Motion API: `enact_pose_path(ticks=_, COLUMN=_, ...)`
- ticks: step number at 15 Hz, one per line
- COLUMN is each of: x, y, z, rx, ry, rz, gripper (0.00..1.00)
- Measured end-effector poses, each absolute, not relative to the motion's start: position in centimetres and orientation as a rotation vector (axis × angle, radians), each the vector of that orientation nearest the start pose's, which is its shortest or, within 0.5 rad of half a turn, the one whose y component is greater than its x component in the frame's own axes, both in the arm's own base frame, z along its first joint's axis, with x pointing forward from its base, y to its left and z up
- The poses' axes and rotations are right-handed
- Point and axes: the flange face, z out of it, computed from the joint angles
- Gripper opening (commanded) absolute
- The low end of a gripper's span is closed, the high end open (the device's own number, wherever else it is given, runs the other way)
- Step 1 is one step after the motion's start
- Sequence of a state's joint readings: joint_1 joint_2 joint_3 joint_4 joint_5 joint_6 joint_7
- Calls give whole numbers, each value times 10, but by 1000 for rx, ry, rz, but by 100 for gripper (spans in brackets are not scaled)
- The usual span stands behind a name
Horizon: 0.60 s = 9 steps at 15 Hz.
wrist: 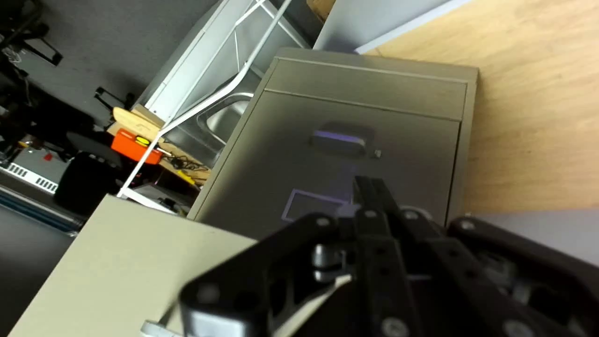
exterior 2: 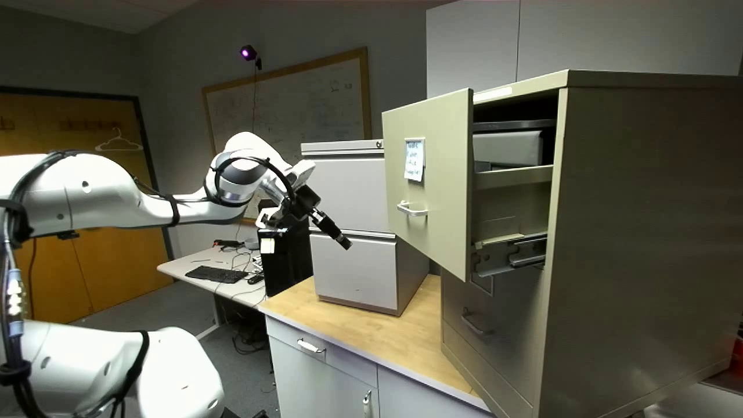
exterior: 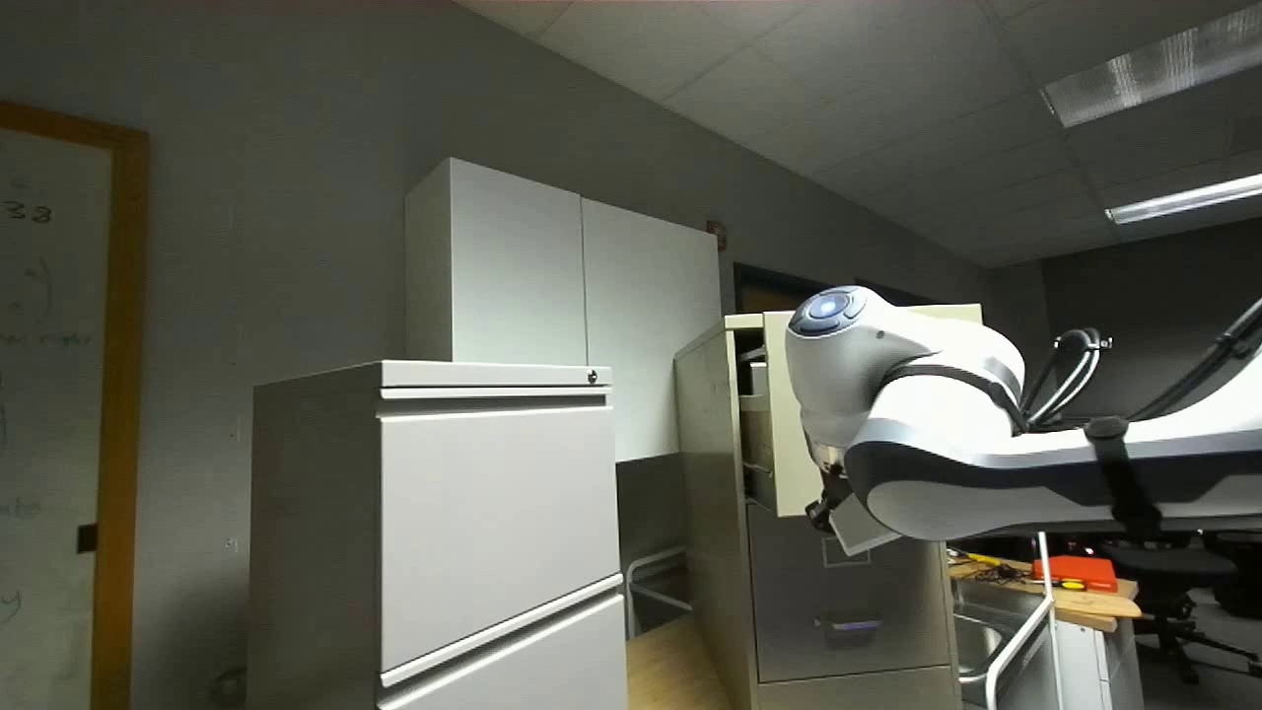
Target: Close the top drawer of the file cabinet on the right side
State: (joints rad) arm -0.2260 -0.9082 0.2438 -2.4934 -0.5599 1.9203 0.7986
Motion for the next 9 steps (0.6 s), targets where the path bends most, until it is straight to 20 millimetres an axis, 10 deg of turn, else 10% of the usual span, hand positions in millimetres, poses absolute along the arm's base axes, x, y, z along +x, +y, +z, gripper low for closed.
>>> enact_pose_path(ticks=9, x=338, y=-1, z=623, rx=1885, ry=-1063, rz=1066, gripper=0)
